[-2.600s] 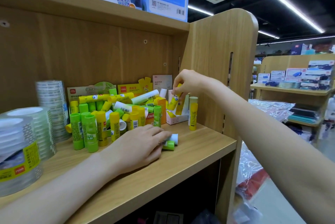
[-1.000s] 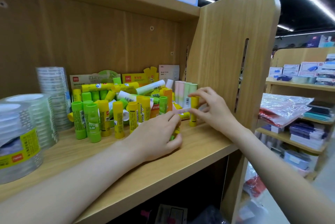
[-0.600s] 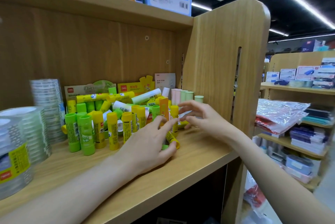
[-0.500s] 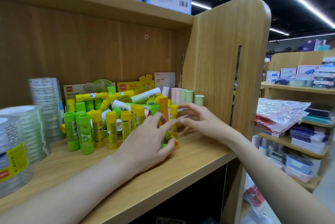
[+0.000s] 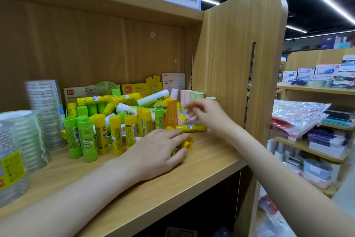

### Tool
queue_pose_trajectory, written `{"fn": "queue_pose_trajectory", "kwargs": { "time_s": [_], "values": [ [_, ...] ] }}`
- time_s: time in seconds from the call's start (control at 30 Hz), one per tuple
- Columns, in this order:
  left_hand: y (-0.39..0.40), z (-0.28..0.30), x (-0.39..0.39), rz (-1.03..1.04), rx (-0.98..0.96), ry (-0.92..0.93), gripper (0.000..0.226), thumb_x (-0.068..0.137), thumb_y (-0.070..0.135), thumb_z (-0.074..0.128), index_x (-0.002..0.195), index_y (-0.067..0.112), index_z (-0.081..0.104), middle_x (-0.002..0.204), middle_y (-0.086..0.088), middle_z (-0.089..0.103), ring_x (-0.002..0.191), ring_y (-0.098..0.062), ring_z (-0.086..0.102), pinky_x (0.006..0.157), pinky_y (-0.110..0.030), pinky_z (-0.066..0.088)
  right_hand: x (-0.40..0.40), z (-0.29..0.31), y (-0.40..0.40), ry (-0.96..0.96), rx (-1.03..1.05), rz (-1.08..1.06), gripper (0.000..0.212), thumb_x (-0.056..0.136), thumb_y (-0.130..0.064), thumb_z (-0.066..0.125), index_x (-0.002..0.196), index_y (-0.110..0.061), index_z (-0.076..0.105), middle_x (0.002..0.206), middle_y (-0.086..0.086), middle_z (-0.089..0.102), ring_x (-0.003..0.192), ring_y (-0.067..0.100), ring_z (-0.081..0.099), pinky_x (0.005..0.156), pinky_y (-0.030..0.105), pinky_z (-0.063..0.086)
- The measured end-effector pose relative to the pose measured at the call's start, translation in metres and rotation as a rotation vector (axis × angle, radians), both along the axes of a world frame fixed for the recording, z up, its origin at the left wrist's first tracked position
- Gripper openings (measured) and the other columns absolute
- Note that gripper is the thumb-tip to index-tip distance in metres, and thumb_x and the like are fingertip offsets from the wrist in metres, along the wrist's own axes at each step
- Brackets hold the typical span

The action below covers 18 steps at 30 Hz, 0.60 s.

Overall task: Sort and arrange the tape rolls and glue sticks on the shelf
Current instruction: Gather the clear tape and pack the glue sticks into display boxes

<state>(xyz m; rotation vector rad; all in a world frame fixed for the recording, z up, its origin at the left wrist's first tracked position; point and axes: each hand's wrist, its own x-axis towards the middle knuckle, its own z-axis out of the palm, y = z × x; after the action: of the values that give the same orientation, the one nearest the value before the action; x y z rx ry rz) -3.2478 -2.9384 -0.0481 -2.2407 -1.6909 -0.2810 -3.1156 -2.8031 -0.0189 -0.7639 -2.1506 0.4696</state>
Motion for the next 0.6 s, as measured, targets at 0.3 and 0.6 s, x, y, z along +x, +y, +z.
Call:
{"fn": "queue_pose_trajectory", "kwargs": {
  "time_s": [0.3, 0.6],
  "values": [
    [0.000, -0.003, -0.002, 0.058, 0.063, 0.012, 0.093, 0.064, 0.059, -0.015, 0.144, 0.036, 0.025, 0.149, 0.014, 0.031, 0.134, -0.006, 0.026, 0.103, -0.024, 0.024, -0.050, 0.017, 0.010, -0.424, -0.130, -0.111, 0.032, 0.100, -0.012, 0.033, 0.128, -0.010, 0.047, 0.122, 0.015, 0.056, 0.094, 0.026, 0.054, 0.058, 0.024, 0.041],
    [0.002, -0.003, -0.002, 0.081, 0.044, 0.006, 0.075, 0.078, 0.058, -0.002, 0.144, 0.035, 0.026, 0.148, 0.014, 0.032, 0.134, -0.007, 0.026, 0.102, -0.025, 0.024, -0.038, 0.033, 0.006, -0.171, -0.032, -0.265, 0.028, 0.086, -0.024, 0.065, 0.110, -0.009, 0.062, 0.113, 0.009, 0.063, 0.102, 0.023, 0.060, 0.076, 0.028, 0.044]
  ]
}}
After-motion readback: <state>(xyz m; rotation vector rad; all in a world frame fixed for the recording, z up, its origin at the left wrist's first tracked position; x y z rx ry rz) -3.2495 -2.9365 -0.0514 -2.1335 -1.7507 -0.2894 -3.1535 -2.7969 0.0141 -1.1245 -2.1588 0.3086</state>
